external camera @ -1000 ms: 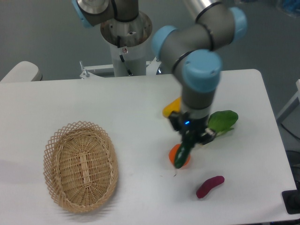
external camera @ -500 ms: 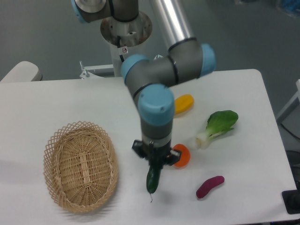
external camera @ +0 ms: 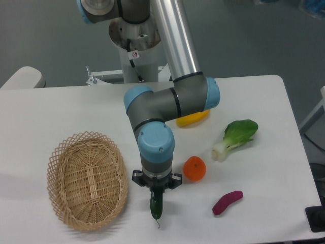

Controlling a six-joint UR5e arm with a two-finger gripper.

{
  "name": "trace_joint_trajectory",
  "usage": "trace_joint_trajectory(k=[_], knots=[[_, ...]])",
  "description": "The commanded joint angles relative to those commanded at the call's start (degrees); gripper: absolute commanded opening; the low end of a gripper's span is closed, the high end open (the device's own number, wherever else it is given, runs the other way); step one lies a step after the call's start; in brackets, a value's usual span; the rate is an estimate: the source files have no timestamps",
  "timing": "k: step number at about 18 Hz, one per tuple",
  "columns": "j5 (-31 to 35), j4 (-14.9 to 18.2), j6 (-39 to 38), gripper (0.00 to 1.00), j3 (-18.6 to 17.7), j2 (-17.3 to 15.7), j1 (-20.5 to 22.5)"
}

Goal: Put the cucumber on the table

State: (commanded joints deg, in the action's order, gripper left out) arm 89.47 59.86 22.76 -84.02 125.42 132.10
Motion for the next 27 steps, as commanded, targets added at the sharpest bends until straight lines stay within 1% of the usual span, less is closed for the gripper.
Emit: trace_joint_trajectory(k=[5, 8, 9, 10, 11, 12, 13, 15, 20, 24, 25, 27], knots=[[1.23, -1.49, 0.35, 0.31, -0.44, 1.32, -0.70], [1.58, -2.02, 0.35, 0.36, -0.44, 1.59, -0.70], [1.58, -2.03, 0.44, 0.39, -0.44, 1.50, -0.70], [1.58, -2.03, 0.53, 0.45, -0.44, 1.50, -0.70], [1.67, -2.03, 0.61, 0.54, -0.35, 1.41, -0.70], [1.67, -2.03, 0.70, 0.71, -0.27, 1.15, -0.70], [2.19, -2.03, 0.70, 0.99, 0.08, 0.97, -0.70], [3.34, -1.76, 0.79, 1.00, 0.87, 0.10, -0.70], [2.82, -1.32, 0.70, 1.00, 3.51, -3.15, 0.87], [3.08, -1.41, 1.05, 1.00, 5.79, -4.48, 2.46], [3.34, -1.50, 2.19, 1.00, 6.23, -5.00, 2.98], [3.52, -1.32, 7.79, 1.00, 6.33, -6.14, 3.95]])
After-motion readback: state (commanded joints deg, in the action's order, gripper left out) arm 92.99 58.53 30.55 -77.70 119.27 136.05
